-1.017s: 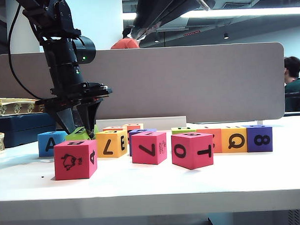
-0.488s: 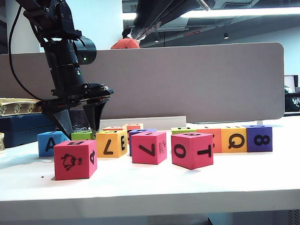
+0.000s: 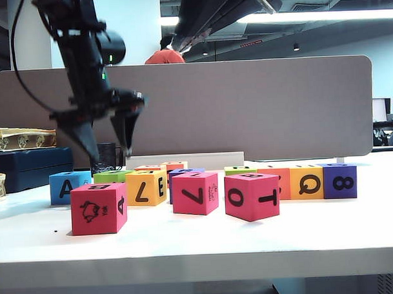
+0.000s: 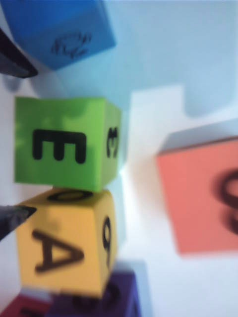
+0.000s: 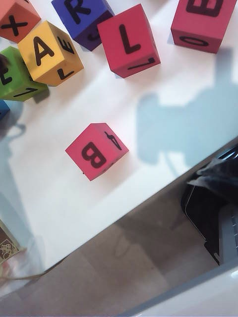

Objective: Select the appropriate blocks from the scattered letter blocks on the table and arrange them in a row to spell out "LEARNING".

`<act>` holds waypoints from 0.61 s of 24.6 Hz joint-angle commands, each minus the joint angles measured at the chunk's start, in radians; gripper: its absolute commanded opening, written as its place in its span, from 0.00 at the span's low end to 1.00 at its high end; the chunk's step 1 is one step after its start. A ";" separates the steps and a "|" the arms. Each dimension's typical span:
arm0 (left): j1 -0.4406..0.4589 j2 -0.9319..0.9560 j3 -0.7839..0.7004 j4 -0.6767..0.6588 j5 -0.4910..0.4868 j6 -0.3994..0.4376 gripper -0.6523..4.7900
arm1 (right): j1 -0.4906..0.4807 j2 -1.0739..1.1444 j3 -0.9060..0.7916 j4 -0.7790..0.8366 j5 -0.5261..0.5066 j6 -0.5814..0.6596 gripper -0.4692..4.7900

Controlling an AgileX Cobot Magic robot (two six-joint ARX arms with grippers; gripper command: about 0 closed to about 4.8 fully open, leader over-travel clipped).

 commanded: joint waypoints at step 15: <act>0.126 0.004 0.100 -0.027 -0.282 -0.075 0.70 | 0.002 -0.002 0.006 -0.016 0.002 -0.002 0.09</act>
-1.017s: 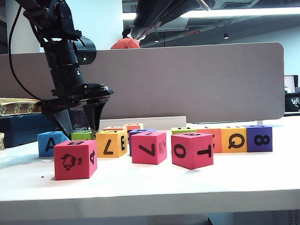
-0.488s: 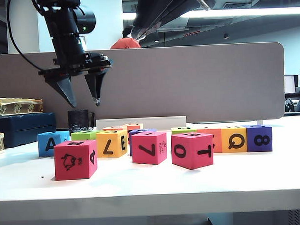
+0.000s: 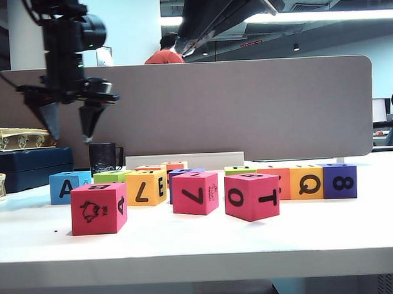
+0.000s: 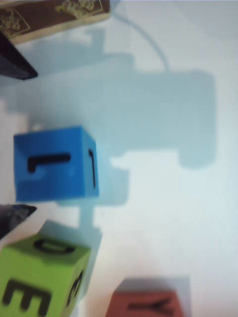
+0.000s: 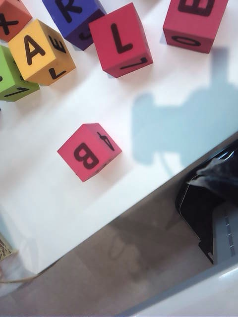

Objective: Select the appropriate blocks from the scattered letter blocks on the table and arrange them in a row to spell out "LEARNING".

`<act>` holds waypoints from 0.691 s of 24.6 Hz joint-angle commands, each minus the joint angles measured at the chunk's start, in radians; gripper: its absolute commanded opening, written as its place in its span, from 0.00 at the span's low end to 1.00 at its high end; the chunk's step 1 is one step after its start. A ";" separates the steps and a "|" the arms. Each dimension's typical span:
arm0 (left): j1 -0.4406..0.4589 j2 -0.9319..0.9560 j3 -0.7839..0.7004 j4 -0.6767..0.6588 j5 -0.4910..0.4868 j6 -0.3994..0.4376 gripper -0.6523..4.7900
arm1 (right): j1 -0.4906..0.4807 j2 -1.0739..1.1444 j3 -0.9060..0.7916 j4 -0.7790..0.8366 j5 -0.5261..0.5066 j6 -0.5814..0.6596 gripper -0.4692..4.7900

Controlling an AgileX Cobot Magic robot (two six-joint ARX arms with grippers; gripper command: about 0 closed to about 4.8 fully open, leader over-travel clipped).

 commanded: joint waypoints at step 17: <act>0.124 0.061 0.000 -0.031 -0.005 0.031 0.22 | -0.025 -0.001 0.008 0.142 0.155 -0.003 0.09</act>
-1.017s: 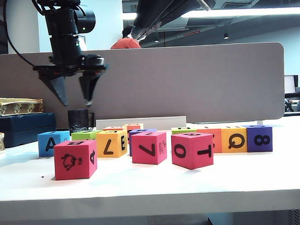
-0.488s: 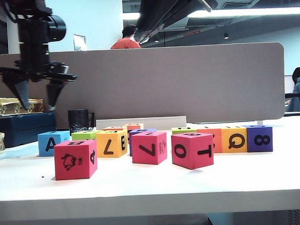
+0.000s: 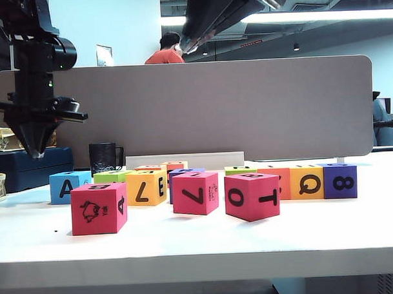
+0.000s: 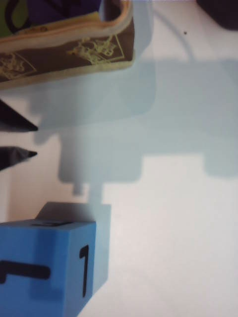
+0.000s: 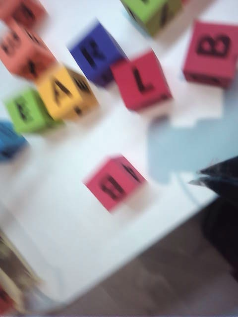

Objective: Select the appropriate blocks from the scattered letter blocks on the table and arrange them in a row to spell out "LEARNING".

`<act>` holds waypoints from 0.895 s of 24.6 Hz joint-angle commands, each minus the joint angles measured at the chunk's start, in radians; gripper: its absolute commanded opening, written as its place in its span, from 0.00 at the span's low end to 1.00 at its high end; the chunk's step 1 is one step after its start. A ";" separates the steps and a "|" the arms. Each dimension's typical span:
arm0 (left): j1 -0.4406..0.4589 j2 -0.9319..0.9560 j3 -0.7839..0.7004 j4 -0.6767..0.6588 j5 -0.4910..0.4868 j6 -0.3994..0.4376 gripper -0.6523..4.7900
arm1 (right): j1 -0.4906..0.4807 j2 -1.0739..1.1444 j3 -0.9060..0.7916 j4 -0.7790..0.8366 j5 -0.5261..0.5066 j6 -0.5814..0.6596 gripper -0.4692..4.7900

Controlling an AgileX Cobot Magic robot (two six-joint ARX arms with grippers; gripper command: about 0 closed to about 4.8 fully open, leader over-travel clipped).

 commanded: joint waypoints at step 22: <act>-0.003 0.087 0.001 0.009 0.307 0.050 0.15 | -0.157 0.008 0.049 0.092 0.051 -0.007 0.09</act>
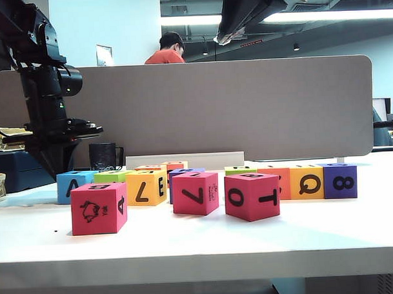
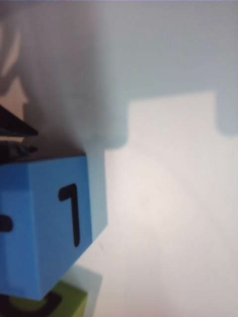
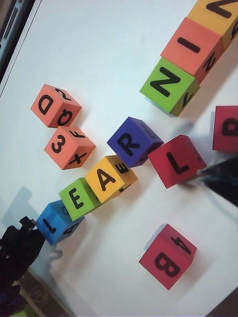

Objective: Select the appropriate blocks from the scattered letter blocks on the table and arrange them in a row to spell out "LEARNING".

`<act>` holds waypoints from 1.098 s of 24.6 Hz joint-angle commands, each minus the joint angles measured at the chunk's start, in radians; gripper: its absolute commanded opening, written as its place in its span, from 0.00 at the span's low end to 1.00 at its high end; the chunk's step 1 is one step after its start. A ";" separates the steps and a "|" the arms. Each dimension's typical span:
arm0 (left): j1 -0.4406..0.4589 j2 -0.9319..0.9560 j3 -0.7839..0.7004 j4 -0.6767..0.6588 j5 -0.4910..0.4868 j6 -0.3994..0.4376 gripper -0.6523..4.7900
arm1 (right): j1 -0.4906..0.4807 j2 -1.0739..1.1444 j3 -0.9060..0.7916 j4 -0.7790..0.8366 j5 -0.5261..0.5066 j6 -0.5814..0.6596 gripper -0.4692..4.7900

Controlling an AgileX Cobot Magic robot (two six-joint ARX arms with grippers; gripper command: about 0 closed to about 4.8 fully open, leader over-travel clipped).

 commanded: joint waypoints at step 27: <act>-0.095 -0.004 0.001 -0.138 0.175 0.027 0.11 | 0.001 -0.003 0.007 0.001 -0.002 -0.002 0.09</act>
